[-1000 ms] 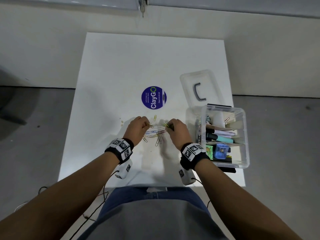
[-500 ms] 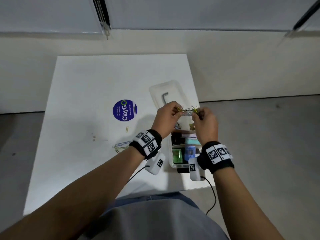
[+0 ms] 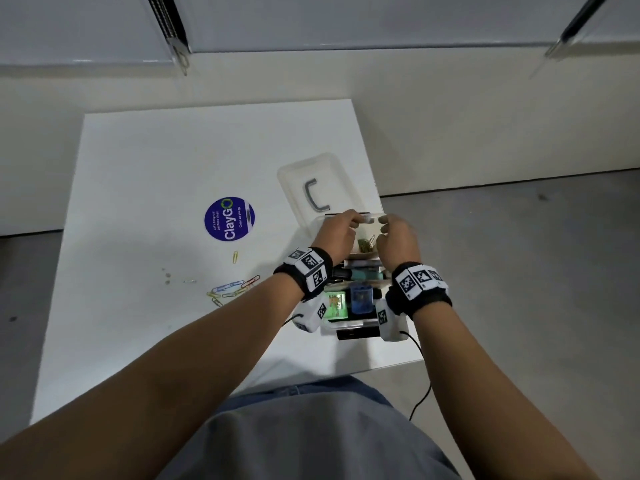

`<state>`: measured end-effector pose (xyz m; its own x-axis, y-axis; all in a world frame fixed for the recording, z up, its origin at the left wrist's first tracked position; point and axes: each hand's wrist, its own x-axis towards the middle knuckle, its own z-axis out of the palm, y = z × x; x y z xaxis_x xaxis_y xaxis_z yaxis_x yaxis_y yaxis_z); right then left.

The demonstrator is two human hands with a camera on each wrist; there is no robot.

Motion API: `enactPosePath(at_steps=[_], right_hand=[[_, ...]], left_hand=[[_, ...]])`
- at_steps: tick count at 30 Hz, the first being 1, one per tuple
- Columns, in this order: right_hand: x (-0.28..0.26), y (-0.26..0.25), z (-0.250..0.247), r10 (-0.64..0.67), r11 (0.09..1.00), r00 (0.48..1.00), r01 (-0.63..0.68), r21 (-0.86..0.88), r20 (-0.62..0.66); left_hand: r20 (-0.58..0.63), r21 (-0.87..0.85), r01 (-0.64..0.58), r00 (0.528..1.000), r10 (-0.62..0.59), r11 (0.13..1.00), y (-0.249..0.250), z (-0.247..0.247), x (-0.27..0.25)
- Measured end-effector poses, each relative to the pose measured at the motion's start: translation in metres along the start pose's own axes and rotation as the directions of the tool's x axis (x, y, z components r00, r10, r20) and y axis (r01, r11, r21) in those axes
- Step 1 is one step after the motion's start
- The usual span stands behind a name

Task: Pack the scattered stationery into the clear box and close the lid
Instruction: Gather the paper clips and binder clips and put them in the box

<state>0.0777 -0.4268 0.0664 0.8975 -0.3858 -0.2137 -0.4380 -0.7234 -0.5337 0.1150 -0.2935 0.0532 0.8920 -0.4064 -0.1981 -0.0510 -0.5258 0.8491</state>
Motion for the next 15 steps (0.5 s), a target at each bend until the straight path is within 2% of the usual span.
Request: enactPosePath(at_steps=[4, 7, 9, 12, 13, 15], right_hand=[[-0.005, -0.019, 0.008, -0.093, 0.993, 0.995, 0.095, 0.07, -0.022], [-0.013, -0.052, 0.024, -0.204, 0.97, 0.979, 0.205, 0.128, -0.023], [-0.024, -0.079, 0.042, -0.281, 0.949, 0.959, 0.27, 0.162, 0.048], [-0.048, -0.112, 0.083, -0.371, 0.928, 0.891, 0.346, 0.136, 0.262], [-0.056, -0.118, 0.098, -0.378, 0.925, 0.859, 0.364, 0.106, 0.347], [-0.069, -0.122, 0.128, -0.32, 0.932, 0.804, 0.361, 0.015, 0.501]], left_hand=[[-0.033, -0.036, -0.015, 0.999, 0.014, 0.999, -0.013, -0.02, -0.009], [-0.171, -0.036, -0.024, 0.985, 0.018, 0.999, -0.035, -0.052, -0.021], [-0.253, 0.022, 0.019, 0.967, -0.013, 1.0, -0.065, -0.078, -0.032], [-0.255, 0.103, 0.217, 0.949, -0.185, 0.971, -0.128, -0.118, -0.058], [-0.234, 0.155, 0.302, 0.936, -0.263, 0.941, -0.151, -0.129, -0.07], [-0.215, 0.292, 0.469, 0.881, -0.421, 0.833, -0.192, -0.148, -0.098]])
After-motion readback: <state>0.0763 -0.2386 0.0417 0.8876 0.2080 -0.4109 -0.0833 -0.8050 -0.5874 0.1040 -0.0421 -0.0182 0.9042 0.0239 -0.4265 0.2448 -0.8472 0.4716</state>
